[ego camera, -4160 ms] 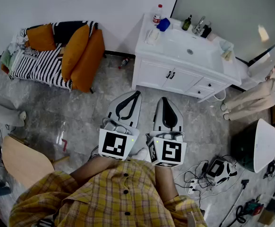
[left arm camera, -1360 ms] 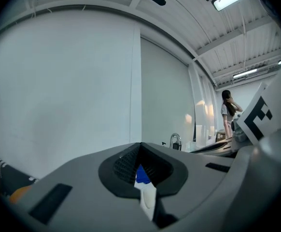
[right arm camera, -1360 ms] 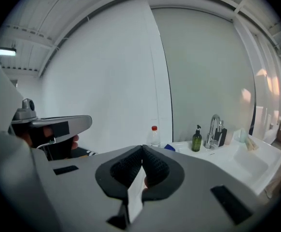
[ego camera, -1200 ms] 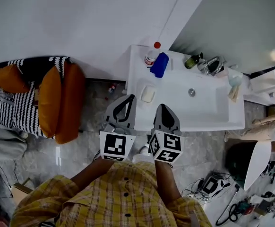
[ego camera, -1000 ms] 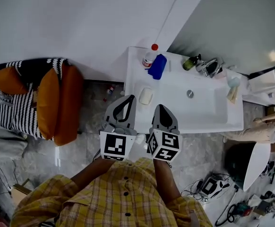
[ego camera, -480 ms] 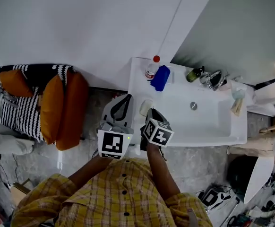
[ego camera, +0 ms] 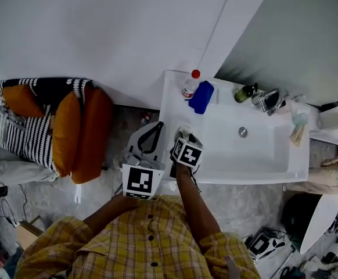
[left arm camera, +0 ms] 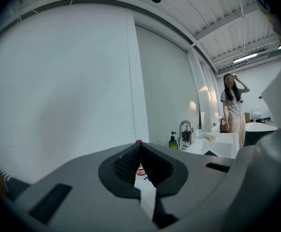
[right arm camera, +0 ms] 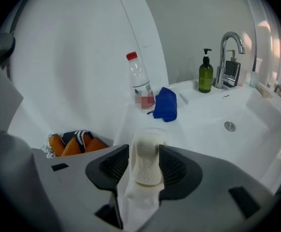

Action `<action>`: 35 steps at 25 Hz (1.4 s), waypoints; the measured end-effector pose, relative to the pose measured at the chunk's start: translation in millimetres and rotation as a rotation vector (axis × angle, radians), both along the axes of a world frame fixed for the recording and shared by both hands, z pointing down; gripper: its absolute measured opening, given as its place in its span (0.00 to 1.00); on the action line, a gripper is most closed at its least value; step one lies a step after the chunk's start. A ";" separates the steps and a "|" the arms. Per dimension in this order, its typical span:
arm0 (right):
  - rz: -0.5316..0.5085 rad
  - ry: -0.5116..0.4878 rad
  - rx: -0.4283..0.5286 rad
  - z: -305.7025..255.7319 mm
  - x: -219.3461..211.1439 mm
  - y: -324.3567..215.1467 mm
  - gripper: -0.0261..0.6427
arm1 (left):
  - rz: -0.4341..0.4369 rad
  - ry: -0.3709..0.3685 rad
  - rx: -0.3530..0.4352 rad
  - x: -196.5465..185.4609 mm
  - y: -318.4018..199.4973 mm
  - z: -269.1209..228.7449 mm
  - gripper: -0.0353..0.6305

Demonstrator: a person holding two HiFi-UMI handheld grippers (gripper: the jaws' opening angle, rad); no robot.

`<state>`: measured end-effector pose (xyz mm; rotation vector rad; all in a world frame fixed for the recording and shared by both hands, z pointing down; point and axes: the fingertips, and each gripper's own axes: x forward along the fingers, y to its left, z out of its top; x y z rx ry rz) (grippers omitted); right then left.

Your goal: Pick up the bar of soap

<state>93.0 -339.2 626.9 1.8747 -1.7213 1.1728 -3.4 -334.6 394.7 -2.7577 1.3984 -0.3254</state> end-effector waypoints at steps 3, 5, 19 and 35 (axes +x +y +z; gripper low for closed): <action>0.016 0.015 -0.037 11.5 4.2 -2.5 0.33 | -0.003 -0.002 0.017 -1.2 -2.0 0.8 0.07; 0.022 0.024 -0.057 18.2 4.6 -3.1 0.33 | -0.004 -0.008 0.012 -1.4 -2.8 3.7 0.07; -0.002 0.097 -0.145 41.5 -3.9 -9.2 0.33 | 0.025 0.004 -0.027 3.6 -1.3 13.0 0.07; 0.021 0.126 -0.126 42.0 -2.1 -6.5 0.34 | 0.036 -0.009 -0.065 2.4 2.6 19.4 0.07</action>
